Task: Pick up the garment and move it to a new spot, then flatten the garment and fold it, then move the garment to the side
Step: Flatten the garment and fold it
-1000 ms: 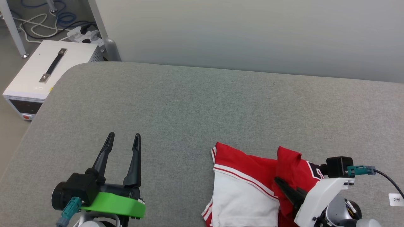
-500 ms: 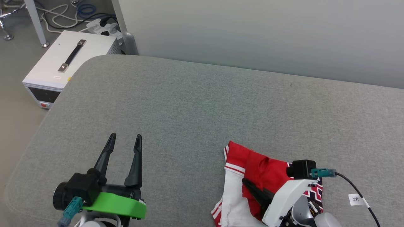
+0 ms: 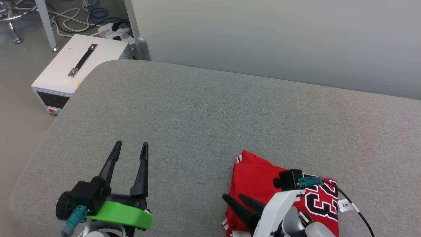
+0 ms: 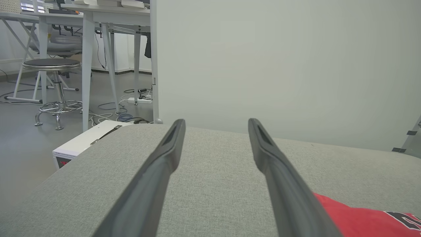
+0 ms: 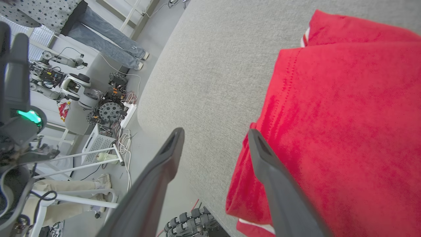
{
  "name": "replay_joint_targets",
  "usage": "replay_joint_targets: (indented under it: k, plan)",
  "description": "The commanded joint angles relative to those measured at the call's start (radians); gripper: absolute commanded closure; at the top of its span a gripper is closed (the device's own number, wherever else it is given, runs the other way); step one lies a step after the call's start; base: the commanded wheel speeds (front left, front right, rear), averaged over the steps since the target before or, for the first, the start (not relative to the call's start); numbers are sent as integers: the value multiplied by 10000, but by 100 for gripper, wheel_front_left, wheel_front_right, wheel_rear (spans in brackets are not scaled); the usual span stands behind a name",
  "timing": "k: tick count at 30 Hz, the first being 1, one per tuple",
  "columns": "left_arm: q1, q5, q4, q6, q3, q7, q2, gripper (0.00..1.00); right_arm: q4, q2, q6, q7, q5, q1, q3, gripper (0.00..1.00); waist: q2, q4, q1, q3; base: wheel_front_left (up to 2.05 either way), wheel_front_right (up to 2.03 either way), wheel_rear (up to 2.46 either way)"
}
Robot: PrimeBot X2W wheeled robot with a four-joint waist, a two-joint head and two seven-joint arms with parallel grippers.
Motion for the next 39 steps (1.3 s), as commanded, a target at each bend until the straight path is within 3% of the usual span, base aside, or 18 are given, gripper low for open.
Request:
replay_joint_targets:
  k: [1, 7, 14, 20, 27, 35, 39]
  plan:
    - [-1, -65, 16, -27, 2, -59, 84, 0, -198, -17, -7, 81, 219, -160, 148, 0, 0, -79, 0, -109, 0, 0, 0]
    - [107, -58, -18, -27, -28, -59, 91, 0, -753, -17, -7, 183, 222, -355, 41, 0, 0, -346, 0, -278, 0, 0, 0]
    - [176, -134, -59, -27, -133, -59, 70, 0, -1243, -117, -7, 172, -2418, -1131, -922, 0, 0, -847, 0, -257, 0, 0, 0]
    - [72, -259, -93, -27, -210, -59, -50, 0, -1873, -1438, -7, -584, -4457, -1660, -1327, 0, 0, -1256, 0, -84, 0, 0, 0]
    - [-20, -374, -91, -27, -392, -59, -143, 0, -2398, -2749, -7, -2075, -5388, -1314, -2227, 0, 0, -1627, 0, 79, 0, 0, 0]
    - [61, -476, -110, -27, -629, -59, -199, 0, -3000, -2672, -7, -3537, -5819, 170, -3578, 0, 0, -1922, 0, 204, 0, 0, 0]
    - [78, -471, -99, -27, -654, -59, -217, 0, -3291, -2185, -7, -4116, -5961, 852, -4214, 0, 0, -1959, 0, 236, 0, 0, 0]
